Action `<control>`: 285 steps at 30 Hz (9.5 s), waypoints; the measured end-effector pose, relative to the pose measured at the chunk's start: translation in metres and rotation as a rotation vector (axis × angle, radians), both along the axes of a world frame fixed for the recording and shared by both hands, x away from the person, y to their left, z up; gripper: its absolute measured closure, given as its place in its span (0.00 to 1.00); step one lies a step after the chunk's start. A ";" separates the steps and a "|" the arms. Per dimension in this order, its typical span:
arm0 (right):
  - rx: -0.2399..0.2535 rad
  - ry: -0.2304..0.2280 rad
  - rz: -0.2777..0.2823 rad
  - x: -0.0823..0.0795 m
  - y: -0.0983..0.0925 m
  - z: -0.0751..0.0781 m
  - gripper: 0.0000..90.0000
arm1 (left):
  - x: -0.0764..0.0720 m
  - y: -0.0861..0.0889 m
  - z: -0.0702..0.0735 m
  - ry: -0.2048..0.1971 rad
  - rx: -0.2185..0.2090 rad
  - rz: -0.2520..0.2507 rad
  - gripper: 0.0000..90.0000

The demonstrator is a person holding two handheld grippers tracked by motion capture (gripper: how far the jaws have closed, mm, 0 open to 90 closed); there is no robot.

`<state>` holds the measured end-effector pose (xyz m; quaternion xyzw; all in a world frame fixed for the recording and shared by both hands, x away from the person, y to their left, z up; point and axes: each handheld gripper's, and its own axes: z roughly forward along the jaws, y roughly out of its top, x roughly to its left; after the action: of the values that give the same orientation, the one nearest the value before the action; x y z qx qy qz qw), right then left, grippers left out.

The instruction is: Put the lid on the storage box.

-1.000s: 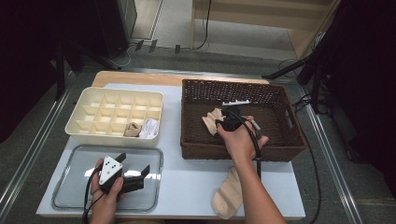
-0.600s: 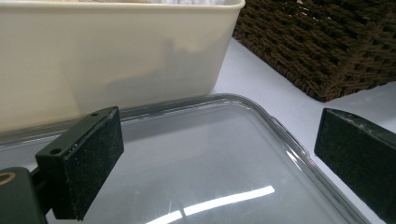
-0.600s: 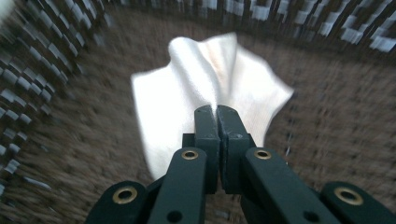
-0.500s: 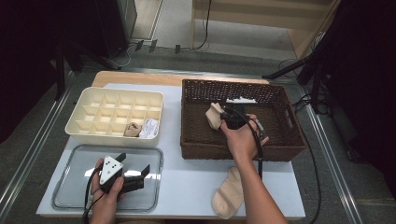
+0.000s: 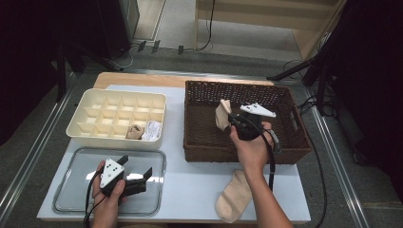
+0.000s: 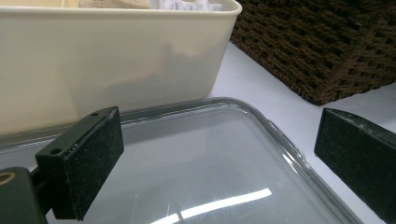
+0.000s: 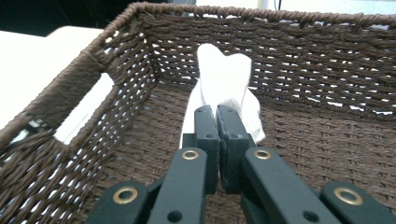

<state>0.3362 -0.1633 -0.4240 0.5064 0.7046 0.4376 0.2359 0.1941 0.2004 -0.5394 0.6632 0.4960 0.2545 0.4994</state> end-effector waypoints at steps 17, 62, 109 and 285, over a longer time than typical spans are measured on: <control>0.084 -0.070 0.034 -0.052 -0.013 -0.005 1.00 | 0.001 -0.001 0.009 -0.009 -0.003 0.047 0.02; 0.160 -0.116 0.258 -0.195 0.010 -0.024 1.00 | -0.012 -0.066 0.046 -0.061 -0.091 -0.146 0.02; 0.082 -0.093 0.138 -0.169 -0.074 -0.090 0.99 | -0.021 -0.069 0.020 0.021 -0.012 -0.145 0.04; 0.190 0.008 0.067 -0.158 -0.071 -0.101 0.98 | -0.028 -0.126 0.014 0.241 0.093 -0.436 1.00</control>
<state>0.1783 -0.2343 -0.5254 0.5043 0.6775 0.5079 0.1692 0.1657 0.0744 -0.5255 0.8024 0.3849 0.0823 0.4487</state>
